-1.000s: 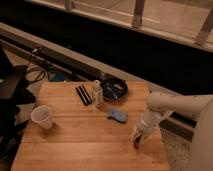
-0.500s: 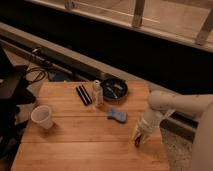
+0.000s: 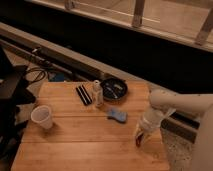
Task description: Drag the pepper across the table
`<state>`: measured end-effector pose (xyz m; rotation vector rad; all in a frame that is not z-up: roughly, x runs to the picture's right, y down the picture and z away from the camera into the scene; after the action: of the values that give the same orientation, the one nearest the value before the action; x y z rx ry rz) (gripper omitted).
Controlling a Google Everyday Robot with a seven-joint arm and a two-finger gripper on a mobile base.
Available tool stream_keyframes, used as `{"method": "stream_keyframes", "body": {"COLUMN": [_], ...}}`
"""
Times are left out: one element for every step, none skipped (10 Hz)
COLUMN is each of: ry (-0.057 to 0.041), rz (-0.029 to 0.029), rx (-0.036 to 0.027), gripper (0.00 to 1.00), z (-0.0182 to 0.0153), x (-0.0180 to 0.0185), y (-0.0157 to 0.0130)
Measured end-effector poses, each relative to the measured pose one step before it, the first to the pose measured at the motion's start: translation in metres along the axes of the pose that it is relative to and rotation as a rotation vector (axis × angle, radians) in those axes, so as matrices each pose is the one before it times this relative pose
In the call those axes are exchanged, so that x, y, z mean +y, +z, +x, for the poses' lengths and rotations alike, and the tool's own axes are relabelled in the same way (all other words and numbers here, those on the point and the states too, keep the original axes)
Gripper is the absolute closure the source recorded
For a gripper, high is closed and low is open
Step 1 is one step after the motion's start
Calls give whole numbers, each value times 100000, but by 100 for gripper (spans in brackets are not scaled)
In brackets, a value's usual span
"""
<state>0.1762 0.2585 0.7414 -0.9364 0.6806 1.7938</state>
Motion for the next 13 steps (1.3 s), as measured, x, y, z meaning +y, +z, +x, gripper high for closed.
{"method": "stream_keyframes", "body": {"ry": [2758, 2044, 3385, 2768, 2694, 1620, 3159, 1183, 908, 1453, 1751, 1284, 613], "rz": [456, 253, 140, 173, 71, -35, -544, -79, 125, 196, 56, -351, -111], "rx": [-78, -50, -42, 151, 124, -112, -708, -209, 13, -522, -371, 390, 1126], "gripper": [99, 100, 100, 100, 100, 100, 100, 100, 100, 100, 100, 96, 88], "z": [-524, -368, -611, -408, -300, -214, -329, -99, 56, -5, -52, 6, 135], "x": [-439, -673, -1340, -977, -787, -504, -1206, -524, -118, -103, -699, -467, -180], "y": [378, 189, 224, 192, 198, 64, -224, -52, 110, 68, -104, -48, 103]}}
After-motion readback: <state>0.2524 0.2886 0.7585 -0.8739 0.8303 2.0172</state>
